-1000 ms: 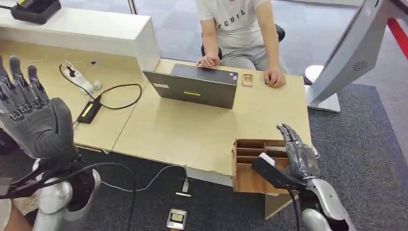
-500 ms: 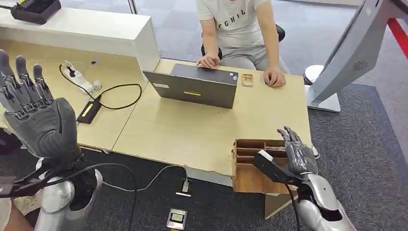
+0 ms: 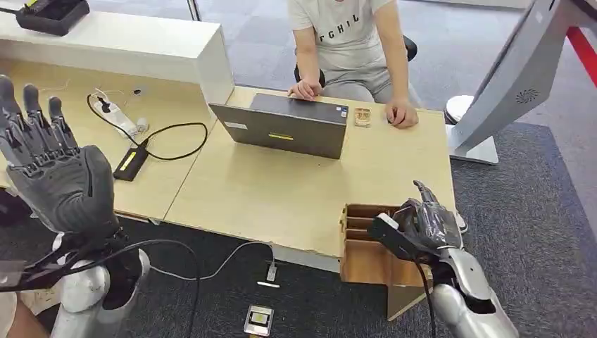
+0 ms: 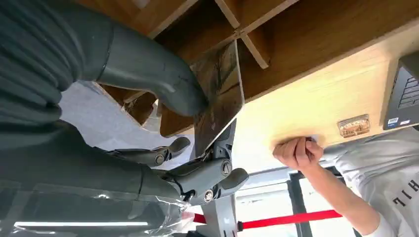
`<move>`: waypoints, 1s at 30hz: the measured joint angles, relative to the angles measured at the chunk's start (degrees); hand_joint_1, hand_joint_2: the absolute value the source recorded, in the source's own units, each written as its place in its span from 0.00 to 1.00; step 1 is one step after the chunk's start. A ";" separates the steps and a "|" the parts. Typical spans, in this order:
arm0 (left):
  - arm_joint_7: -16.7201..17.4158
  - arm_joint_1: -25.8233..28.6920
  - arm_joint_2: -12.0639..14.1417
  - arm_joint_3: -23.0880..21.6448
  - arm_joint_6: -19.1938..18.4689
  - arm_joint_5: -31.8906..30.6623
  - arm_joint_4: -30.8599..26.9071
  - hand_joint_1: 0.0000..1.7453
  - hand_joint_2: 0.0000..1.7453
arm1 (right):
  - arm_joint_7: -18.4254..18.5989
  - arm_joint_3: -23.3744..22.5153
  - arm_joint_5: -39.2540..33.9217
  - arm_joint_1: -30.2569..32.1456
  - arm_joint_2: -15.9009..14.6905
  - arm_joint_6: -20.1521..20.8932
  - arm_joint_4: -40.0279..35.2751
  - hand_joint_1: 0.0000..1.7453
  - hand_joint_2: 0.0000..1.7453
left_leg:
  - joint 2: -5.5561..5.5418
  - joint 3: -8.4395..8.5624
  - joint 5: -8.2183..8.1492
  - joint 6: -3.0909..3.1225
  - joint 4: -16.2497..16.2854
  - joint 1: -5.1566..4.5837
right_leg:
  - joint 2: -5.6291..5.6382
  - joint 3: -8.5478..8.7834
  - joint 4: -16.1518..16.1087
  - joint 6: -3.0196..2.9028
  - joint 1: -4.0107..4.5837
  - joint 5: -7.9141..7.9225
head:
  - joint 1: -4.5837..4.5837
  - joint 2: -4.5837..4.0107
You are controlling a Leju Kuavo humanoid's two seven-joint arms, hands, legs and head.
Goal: Pass the card to the sensor for recognition and then transmit it.
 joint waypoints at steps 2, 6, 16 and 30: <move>0.00 0.01 -0.02 0.00 0.00 -0.02 0.00 0.00 1.00 | -0.04 0.00 -0.15 -0.19 0.11 -0.09 0.33 1.00 1.00 | 0.00 -0.01 0.00 0.00 0.00 0.00 | 0.00 0.00 0.00 0.00 0.00 0.00 | 0.00 0.00; 0.00 0.07 -0.02 0.02 0.00 -0.04 0.00 0.00 1.00 | -0.15 0.00 -0.31 -0.49 0.35 -0.11 0.92 1.00 1.00 | 0.00 -0.01 0.00 0.00 0.00 0.00 | 0.00 0.00 0.00 0.00 0.00 0.00 | 0.02 0.00; -0.20 0.61 -0.04 0.17 0.39 -0.52 0.00 0.00 1.00 | -0.68 0.02 -1.53 -1.28 1.01 -0.48 2.32 1.00 1.00 | 0.00 0.01 0.00 0.00 0.00 0.00 | 0.00 0.00 0.00 0.00 0.00 0.00 | 0.00 0.00; -0.57 1.03 -0.04 0.28 2.05 -0.26 -0.02 0.00 1.00 | 4.15 -2.93 -1.14 -2.68 -0.74 -6.49 -7.81 1.00 1.00 | 0.01 0.00 0.00 0.00 0.02 -0.01 | 0.00 -0.01 0.00 0.00 -0.01 0.00 | 0.02 0.00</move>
